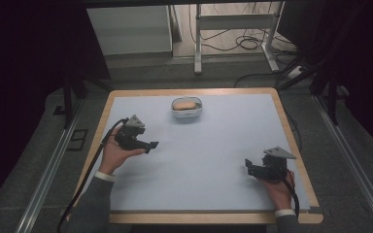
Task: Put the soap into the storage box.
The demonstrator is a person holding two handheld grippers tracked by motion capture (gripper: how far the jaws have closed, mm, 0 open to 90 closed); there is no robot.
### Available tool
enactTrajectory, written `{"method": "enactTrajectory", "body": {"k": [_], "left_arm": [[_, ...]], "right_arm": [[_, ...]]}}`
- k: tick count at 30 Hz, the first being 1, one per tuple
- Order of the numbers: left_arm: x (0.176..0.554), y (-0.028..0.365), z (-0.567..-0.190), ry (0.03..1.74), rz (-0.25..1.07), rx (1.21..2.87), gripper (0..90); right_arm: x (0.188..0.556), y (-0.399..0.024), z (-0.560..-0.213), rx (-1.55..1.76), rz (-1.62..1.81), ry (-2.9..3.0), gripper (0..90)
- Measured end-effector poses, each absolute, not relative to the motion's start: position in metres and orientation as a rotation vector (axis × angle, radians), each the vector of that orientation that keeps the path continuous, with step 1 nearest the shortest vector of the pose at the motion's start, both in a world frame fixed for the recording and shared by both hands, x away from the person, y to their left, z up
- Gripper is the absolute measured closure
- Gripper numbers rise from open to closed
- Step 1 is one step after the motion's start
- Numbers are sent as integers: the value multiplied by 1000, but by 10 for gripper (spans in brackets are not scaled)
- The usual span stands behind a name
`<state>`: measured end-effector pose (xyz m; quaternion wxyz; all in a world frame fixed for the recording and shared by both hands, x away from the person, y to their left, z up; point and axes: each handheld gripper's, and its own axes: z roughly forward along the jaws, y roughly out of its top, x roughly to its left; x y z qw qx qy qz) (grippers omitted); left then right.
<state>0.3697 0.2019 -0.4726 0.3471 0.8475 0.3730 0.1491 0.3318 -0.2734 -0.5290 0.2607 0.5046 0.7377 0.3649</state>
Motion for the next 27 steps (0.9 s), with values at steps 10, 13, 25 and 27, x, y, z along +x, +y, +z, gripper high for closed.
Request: {"method": "enactTrajectory", "body": {"k": [10, 13, 25, 27], "left_arm": [[337, 219, -507, 1036, 353, 2177, 201], [332, 223, -516, 1053, 335, 2164, 201], [332, 228, -526, 1067, 309, 2157, 203], [332, 229, -527, 1071, 305, 2152, 203]], "right_arm": [[331, -273, -529, 1361, 983, 1990, 102], [331, -273, -529, 1358, 983, 1991, 102], [330, -273, -529, 1343, 999, 1986, 102], [330, -274, -528, 1345, 1004, 1985, 102]]}}
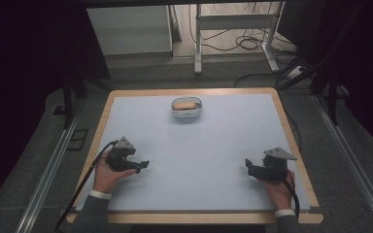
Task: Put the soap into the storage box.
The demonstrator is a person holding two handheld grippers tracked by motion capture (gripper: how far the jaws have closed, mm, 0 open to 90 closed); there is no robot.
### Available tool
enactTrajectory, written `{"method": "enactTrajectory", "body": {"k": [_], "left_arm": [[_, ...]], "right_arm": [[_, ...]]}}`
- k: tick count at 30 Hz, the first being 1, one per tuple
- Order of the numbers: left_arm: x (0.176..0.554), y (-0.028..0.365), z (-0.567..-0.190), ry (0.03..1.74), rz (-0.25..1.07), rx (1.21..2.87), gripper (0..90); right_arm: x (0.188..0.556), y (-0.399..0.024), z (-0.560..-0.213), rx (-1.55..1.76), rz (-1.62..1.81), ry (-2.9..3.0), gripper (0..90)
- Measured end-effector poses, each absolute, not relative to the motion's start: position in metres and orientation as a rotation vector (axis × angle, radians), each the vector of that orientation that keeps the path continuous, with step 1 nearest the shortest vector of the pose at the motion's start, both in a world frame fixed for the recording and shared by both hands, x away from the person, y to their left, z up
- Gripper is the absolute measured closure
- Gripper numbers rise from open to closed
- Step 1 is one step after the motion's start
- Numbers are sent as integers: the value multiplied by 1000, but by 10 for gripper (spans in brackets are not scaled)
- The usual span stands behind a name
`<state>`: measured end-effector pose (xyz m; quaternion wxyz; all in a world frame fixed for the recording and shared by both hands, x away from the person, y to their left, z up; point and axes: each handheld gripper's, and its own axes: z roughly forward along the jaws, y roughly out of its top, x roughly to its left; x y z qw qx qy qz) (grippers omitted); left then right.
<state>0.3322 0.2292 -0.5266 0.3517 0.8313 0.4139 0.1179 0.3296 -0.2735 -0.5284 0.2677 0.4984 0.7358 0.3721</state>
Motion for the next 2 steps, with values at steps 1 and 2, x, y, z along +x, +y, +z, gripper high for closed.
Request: {"method": "enactTrajectory", "body": {"k": [1, 2], "left_arm": [[332, 229, -527, 1072, 305, 2151, 204], [332, 229, -527, 1070, 304, 2151, 204]], "right_arm": [[329, -274, -528, 1346, 1008, 1984, 102], [329, -274, -528, 1346, 1010, 1984, 102]]}}
